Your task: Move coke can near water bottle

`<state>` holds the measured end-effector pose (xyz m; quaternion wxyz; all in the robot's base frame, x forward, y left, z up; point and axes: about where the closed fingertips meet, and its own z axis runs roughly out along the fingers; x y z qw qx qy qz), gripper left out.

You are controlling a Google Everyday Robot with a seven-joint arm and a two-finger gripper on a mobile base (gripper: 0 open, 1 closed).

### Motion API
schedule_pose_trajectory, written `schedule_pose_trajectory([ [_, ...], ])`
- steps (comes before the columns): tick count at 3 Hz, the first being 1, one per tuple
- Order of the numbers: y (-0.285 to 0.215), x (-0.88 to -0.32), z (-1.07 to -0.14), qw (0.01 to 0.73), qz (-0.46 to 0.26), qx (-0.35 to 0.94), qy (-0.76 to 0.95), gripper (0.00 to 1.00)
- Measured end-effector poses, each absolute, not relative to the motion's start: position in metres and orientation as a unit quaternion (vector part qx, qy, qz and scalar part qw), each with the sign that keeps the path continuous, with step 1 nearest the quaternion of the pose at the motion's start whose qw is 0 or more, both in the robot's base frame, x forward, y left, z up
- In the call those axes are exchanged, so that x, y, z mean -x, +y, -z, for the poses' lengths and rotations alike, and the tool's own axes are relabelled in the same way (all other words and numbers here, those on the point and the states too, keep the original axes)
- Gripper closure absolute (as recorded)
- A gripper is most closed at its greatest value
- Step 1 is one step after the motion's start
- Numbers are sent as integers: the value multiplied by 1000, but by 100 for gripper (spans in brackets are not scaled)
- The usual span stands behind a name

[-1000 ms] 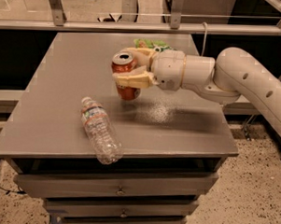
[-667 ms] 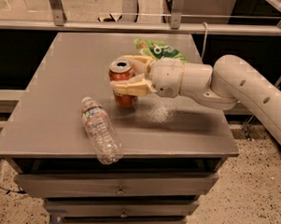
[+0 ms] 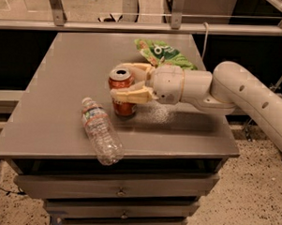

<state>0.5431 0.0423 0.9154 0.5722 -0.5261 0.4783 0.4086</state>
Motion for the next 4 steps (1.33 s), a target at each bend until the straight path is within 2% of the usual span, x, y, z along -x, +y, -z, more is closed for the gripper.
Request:
schedule_pose_trajectory([
  [3,42,-528,-902,557,-446,514,476,12],
  [4,43,-524,-900,556,-453,513,473,0],
])
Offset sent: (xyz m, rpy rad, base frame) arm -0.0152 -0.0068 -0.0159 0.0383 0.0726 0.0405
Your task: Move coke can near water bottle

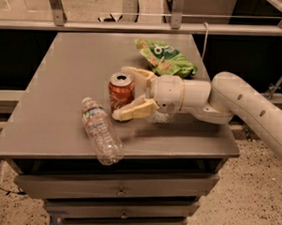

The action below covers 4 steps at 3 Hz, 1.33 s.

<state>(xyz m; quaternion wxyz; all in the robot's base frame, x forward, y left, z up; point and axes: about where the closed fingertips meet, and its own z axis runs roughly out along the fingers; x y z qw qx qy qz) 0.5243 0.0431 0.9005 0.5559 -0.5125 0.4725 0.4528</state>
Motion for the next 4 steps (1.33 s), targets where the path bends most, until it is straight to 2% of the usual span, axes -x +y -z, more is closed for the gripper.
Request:
schedule_pose_trajectory([
  [1,40,-519,-904,554,-456,515,468,0],
  [2,17,-517,-922,555,-438,529,470,0],
  [4,-82,-520,-996,579,-344,550,494,0],
])
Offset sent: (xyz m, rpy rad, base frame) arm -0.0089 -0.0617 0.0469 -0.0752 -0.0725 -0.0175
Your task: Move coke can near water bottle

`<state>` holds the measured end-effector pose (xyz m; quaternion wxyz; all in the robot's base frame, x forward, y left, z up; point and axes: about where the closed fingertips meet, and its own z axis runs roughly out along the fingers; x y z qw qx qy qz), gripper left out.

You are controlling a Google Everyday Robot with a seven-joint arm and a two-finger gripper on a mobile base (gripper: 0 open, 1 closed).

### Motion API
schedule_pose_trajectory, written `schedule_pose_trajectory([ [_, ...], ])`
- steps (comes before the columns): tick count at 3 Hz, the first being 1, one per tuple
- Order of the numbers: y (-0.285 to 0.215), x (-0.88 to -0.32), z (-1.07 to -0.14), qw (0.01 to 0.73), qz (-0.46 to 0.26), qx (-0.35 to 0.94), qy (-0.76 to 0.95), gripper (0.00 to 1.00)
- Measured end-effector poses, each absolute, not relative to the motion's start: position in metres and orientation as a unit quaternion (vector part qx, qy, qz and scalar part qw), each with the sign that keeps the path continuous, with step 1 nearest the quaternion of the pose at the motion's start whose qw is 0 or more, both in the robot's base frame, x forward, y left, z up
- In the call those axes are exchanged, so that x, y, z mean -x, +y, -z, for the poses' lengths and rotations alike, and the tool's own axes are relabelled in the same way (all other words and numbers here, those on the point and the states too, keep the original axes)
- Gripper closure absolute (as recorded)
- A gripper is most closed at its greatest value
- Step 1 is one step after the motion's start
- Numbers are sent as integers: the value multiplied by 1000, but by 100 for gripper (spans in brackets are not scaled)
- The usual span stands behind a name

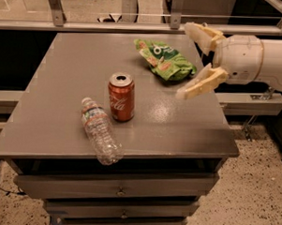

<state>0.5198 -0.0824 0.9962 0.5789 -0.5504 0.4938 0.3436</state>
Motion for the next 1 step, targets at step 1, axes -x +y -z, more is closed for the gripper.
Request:
schedule_pose_trajectory([
  [1,-86,-523,-1005,586,-338,551,490,0],
])
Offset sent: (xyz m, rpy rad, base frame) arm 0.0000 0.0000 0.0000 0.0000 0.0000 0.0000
